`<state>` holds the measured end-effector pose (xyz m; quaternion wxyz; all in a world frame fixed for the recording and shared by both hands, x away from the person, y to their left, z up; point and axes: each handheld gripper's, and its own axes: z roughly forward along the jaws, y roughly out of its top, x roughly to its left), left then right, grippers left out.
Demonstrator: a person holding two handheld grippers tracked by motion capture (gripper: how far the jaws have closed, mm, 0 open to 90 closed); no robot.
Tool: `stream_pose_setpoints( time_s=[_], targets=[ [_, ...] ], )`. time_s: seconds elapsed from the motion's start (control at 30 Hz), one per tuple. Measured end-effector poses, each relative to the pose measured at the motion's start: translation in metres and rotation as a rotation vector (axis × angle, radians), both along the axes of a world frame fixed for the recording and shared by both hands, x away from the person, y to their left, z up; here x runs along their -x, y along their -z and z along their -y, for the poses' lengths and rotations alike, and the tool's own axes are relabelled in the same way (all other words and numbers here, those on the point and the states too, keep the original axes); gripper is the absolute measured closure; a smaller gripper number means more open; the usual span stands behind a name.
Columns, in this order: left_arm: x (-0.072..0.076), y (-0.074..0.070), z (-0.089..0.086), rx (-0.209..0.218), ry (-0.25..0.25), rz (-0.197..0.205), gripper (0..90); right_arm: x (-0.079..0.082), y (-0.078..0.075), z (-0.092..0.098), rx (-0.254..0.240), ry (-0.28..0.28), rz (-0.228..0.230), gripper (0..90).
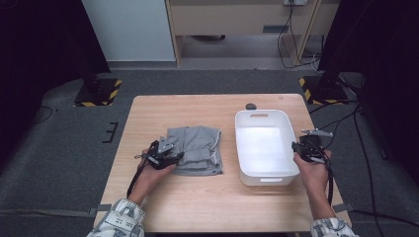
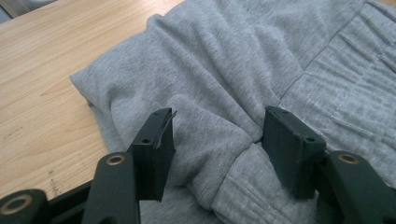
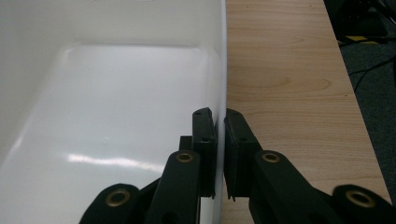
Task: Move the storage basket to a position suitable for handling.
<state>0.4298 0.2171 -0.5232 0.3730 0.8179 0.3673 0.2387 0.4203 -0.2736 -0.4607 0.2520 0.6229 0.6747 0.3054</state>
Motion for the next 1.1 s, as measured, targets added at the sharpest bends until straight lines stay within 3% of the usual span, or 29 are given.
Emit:
stream_pose_setpoints(
  time_s=[0.37,0.67,0.7,0.77,0.9,1.1],
  targets=[
    [0.002,0.0,-0.004,0.011,-0.002,-0.007,42.8,0.002,0.002,-0.007,0.003,0.054,0.019,84.8],
    [0.003,0.0,-0.004,0.013,-0.003,-0.007,42.8,-0.007,0.002,-0.009,0.015,0.048,0.021,83.8],
    [0.003,0.0,-0.005,0.013,-0.003,-0.008,42.9,-0.007,0.002,-0.009,0.016,0.04,0.033,81.1],
    [0.004,0.0,-0.005,0.012,-0.005,-0.007,42.9,-0.006,0.002,-0.008,0.024,0.046,0.047,66.0],
    [0.007,0.0,-0.008,0.017,-0.004,-0.01,42.9,-0.001,-0.008,-0.005,0.007,0.031,0.134,44.3],
    [0.007,0.001,-0.01,0.018,0.001,-0.011,43.2,0.012,-0.032,-0.015,0.006,-0.054,0.234,28.7]
  ],
)
